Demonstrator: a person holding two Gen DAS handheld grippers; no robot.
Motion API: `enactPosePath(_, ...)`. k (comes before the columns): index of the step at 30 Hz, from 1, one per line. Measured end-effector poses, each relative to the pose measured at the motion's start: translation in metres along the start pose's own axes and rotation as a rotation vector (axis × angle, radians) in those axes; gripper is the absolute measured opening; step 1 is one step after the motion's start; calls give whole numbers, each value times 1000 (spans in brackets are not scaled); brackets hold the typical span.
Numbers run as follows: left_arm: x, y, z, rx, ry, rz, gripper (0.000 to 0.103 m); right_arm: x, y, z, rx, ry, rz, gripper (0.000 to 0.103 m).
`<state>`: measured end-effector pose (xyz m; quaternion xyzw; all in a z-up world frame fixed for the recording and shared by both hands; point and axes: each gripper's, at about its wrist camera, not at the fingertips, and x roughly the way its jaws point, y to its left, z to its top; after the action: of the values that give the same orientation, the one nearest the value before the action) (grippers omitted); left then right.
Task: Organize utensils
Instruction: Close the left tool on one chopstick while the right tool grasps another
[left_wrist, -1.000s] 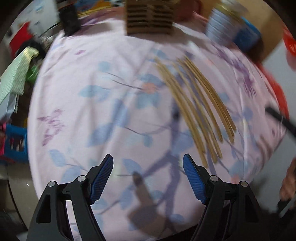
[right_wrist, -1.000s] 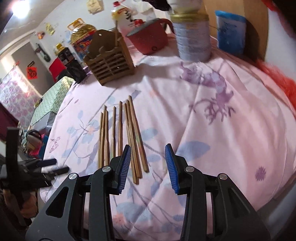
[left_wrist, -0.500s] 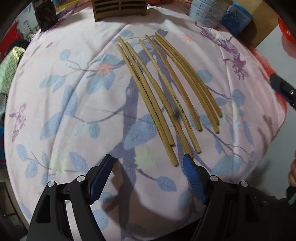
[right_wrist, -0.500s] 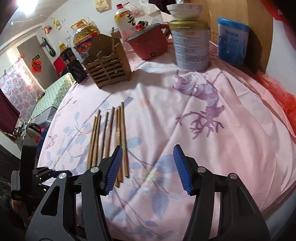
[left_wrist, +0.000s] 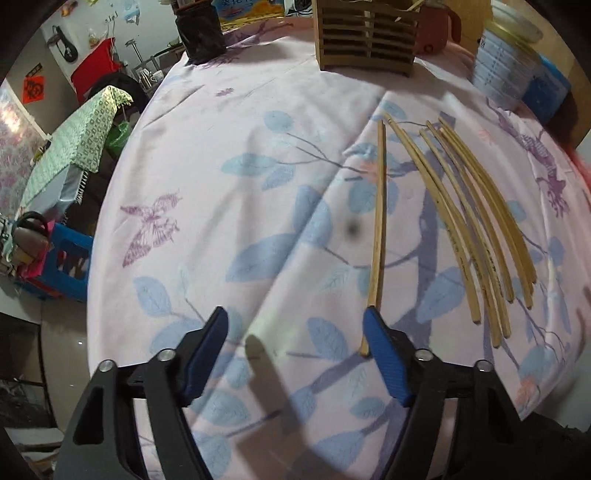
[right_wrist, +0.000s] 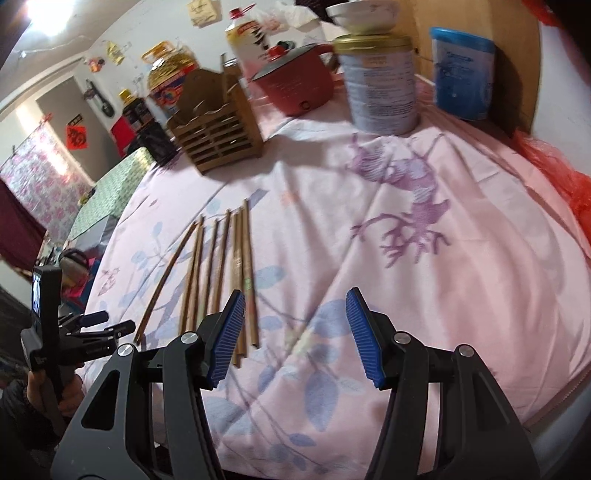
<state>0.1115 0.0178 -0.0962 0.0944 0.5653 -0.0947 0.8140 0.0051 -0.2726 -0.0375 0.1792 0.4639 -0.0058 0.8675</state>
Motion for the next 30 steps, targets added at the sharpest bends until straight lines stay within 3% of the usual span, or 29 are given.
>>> enactPosePath(2,2,-5,-3,-4,3,-27,55,3,7,-2,-14,12,5,57)
enactPosePath(5,1,-7,-8,0,-14,-69,47,4,13,-4,-31,16,2,57)
enactPosePath(8,0,-12,-8,34,-21,-100,40,1,13,-5,-29,13,-8,57)
enactPosePath(13,4,-26,-8,87,-31,-139,38,-5,4,-8,2,0,-37,57)
enactPosePath(15,5,-29,-7,110,-58,-93,27,-5,2,-8,14,-2,-41,56)
enactPosePath(17,6,-24,-6,95,-65,-89,6,-5,1,-8,19,-1,-41,56)
enactPosePath(21,8,3,-4,15,-68,-36,6,10,7,-8,-30,46,-24,52)
enactPosePath(23,8,12,-5,-10,-60,-33,6,23,11,-10,-71,92,-8,42)
enactPosePath(27,7,18,-5,-24,-58,-31,6,50,33,-26,-282,150,-48,27)
enactPosePath(30,6,19,-7,-41,-59,-31,6,61,42,-39,-325,181,-21,18)
